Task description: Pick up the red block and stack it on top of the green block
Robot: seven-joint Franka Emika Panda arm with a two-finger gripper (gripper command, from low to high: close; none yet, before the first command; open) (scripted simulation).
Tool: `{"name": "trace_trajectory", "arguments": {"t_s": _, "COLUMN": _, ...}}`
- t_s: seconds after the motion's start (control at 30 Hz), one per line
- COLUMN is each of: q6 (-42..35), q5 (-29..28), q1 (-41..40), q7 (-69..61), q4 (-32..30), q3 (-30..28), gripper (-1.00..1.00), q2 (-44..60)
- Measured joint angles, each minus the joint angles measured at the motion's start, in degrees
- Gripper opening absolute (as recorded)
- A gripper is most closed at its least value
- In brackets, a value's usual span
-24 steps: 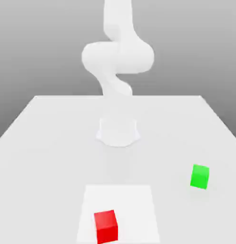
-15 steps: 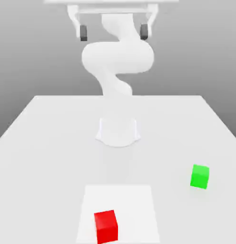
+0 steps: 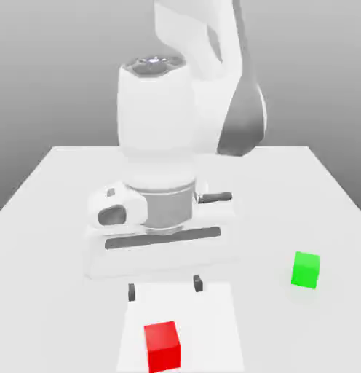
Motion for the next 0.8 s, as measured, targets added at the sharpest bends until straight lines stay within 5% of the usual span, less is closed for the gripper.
{"name": "trace_trajectory", "arguments": {"t_s": 0.17, "q6": 7.7, "q5": 1.6, "q1": -1.2, "q7": -1.9, "q4": 0.9, "q3": 1.4, "gripper": 0.0, "q2": 10.3}}
{"name": "trace_trajectory", "arguments": {"t_s": 0.2, "q6": 9.0, "q5": 2.0, "q1": -1.5, "q7": -2.2, "q4": 1.1, "q3": 1.8, "gripper": -1.0, "q2": 12.0}}
{"name": "trace_trajectory", "arguments": {"t_s": 0.43, "q6": 9.2, "q5": 2.0, "q1": -1.6, "q7": -2.2, "q4": 1.1, "q3": 1.9, "gripper": -1.0, "q2": 12.2}}
{"name": "trace_trajectory", "arguments": {"t_s": 0.6, "q6": 1.9, "q5": -0.2, "q1": -0.4, "q7": -0.3, "q4": -0.4, "q3": 0.7, "gripper": -1.0, "q2": 3.3}}
{"name": "trace_trajectory", "arguments": {"t_s": 0.8, "q6": 0.4, "q5": 2.0, "q1": 8.3, "q7": 8.1, "q4": -6.5, "q3": 8.6, "gripper": -1.0, "q2": -4.3}}
